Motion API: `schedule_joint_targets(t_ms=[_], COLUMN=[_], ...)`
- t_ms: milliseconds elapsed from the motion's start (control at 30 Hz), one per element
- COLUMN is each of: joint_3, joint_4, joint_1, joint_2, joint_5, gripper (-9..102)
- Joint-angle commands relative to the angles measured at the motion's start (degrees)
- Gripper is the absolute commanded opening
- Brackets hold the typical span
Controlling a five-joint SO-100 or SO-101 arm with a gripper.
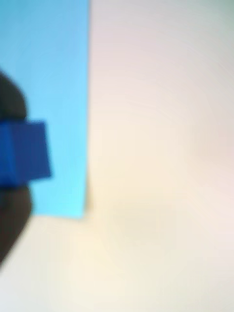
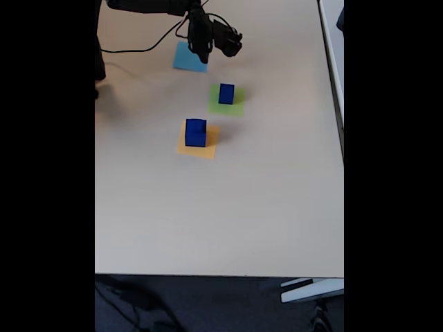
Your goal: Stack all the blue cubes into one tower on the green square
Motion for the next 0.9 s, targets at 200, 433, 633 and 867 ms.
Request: schedule_joint_targets(t_ms=[200, 433, 633, 867], joint_3=[-5.71, -4.66, -4.31, -5.89], joint_4=[0.88, 2.29, 5.27, 9.05], joint_1=[5.36, 12.66, 16.44, 20.74], joint_2=[8.88, 11.60, 12.74, 14.77], joint_5=[-10.55, -22.32, -27.33, -34.37], gripper=[2, 2, 2, 2])
